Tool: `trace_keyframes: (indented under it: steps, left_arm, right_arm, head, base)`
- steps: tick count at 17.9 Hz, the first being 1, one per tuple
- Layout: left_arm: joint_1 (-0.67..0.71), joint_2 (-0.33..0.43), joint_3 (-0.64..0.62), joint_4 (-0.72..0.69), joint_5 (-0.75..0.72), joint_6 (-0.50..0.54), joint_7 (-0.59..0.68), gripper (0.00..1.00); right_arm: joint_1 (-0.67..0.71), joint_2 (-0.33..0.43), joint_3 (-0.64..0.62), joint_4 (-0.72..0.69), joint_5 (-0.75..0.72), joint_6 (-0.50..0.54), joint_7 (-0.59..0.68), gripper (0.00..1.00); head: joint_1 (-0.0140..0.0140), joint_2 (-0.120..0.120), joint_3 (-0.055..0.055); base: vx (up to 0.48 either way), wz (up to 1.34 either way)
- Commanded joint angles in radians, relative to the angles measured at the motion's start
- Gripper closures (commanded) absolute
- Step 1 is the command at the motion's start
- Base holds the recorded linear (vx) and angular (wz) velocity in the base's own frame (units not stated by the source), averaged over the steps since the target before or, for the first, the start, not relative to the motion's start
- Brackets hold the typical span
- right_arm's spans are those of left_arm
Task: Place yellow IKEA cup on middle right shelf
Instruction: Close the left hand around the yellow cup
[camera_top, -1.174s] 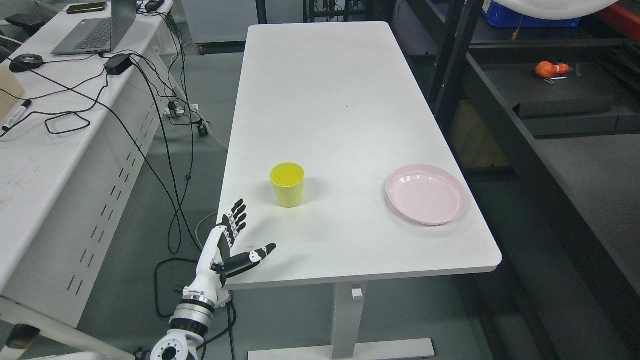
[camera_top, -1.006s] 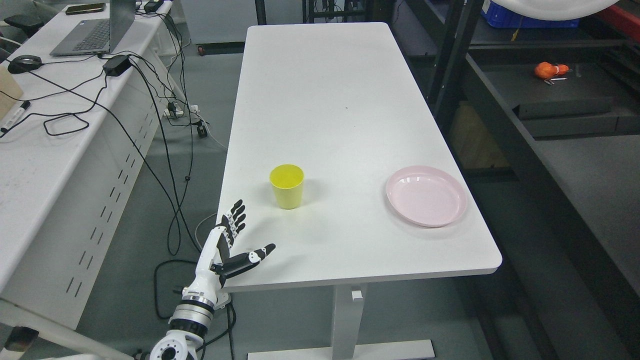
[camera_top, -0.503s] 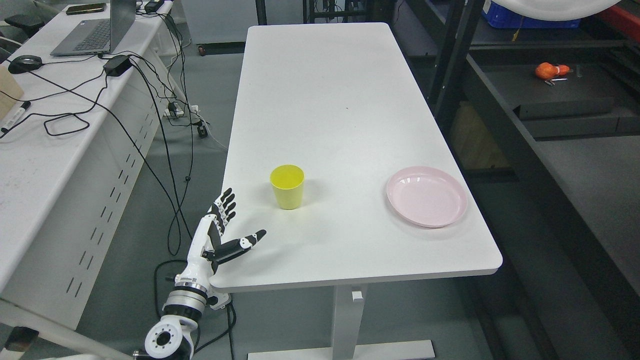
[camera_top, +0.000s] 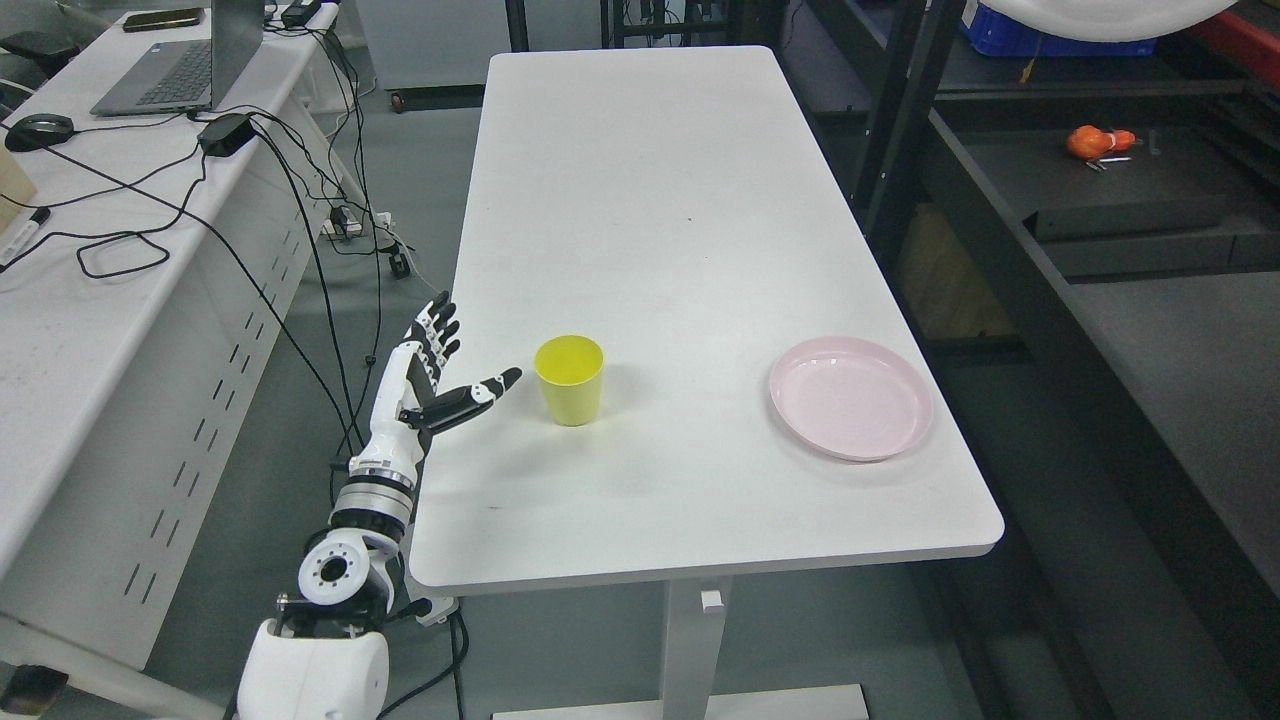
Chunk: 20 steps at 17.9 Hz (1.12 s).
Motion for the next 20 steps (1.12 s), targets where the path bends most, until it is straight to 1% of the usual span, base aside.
trace_keyframes:
  steps: [1, 3, 5, 8, 13, 17, 20]
  left_arm:
    - [-0.118, 0.017, -0.111, 0.192, 0.000, -0.001, -0.016, 0.01]
    - [-0.115, 0.017, -0.177, 0.192, 0.000, 0.001, -0.014, 0.01]
    - [-0.115, 0.017, -0.198, 0.225, 0.001, 0.005, -0.008, 0.01]
    - [-0.128, 0.017, -0.186, 0.306, 0.003, 0.004, -0.003, 0.01]
    - [-0.202, 0.017, -0.126, 0.423, 0.003, 0.001, -0.003, 0.01]
    - [-0.239, 0.017, -0.129, 0.458, 0.003, -0.004, -0.005, 0.01]
    - [-0.240, 0.017, -0.165, 0.457, 0.010, -0.007, -0.016, 0.01]
  right_arm:
    - [0.014, -0.017, 0.017, 0.000, -0.025, 0.001, -0.001, 0.01]
    - [0.014, -0.017, 0.017, 0.000, -0.025, 0.001, -0.001, 0.01]
    - [0.014, -0.017, 0.017, 0.000, -0.025, 0.001, -0.001, 0.01]
    - [0.014, -0.017, 0.017, 0.000, -0.025, 0.001, -0.001, 0.01]
    - [0.014, -0.017, 0.017, 0.000, -0.025, 0.001, -0.001, 0.01]
    - [0.014, -0.017, 0.017, 0.000, -0.025, 0.001, -0.001, 0.01]
    - [0.014, -0.017, 0.017, 0.000, -0.025, 0.001, -0.001, 0.01]
  head:
    - [0.0000, 0.000, 0.000]
    - [0.0000, 0.000, 0.000]
    - [0.0000, 0.000, 0.000]
    - [0.0000, 0.000, 0.000]
    - [0.0000, 0.000, 0.000]
    - [0.0000, 0.000, 0.000]
    - [0.0000, 0.000, 0.000]
  base:
    - [0.026, 0.00]
    - [0.023, 0.00]
    - [0.010, 0.00]
    - [0.000, 0.00]
    - [0.000, 0.00]
    - [0.000, 0.00]
    - [0.000, 0.00]
